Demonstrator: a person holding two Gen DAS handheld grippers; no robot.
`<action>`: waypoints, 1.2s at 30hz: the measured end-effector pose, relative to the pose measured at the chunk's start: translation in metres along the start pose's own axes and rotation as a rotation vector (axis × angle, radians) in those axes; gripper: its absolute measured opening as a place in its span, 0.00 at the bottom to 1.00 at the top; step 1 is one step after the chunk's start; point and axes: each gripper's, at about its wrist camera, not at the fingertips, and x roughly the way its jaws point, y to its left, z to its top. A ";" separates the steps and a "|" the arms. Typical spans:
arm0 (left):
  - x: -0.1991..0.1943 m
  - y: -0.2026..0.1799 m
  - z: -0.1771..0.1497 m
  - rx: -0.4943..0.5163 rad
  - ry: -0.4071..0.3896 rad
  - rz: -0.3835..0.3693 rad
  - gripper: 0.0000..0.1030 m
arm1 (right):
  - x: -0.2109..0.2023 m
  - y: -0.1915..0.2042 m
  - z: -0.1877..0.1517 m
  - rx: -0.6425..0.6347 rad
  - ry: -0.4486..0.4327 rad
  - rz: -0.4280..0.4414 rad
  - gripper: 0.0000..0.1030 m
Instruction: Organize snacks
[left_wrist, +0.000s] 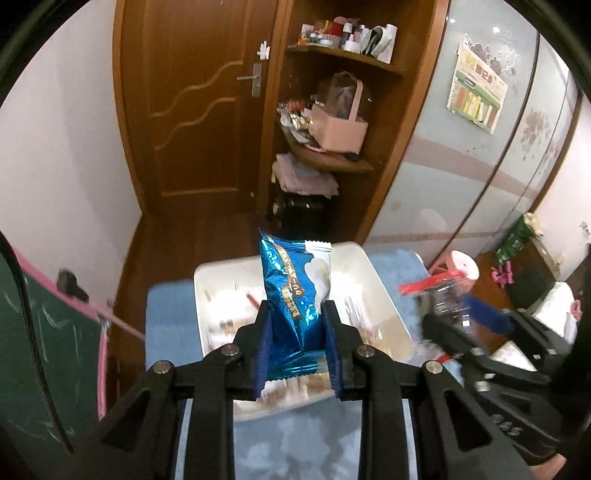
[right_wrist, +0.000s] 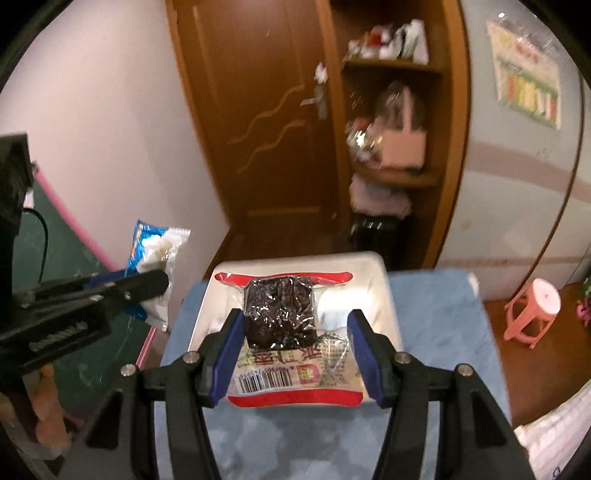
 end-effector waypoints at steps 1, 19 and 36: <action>0.001 -0.002 0.007 0.002 -0.003 0.007 0.24 | -0.002 -0.004 0.011 0.006 -0.024 -0.011 0.56; 0.029 0.007 0.030 -0.076 0.058 0.102 0.87 | 0.030 -0.019 0.020 0.052 0.081 0.041 0.83; -0.071 -0.047 -0.023 -0.028 -0.014 0.071 0.98 | -0.068 -0.010 -0.009 0.009 0.005 0.088 0.83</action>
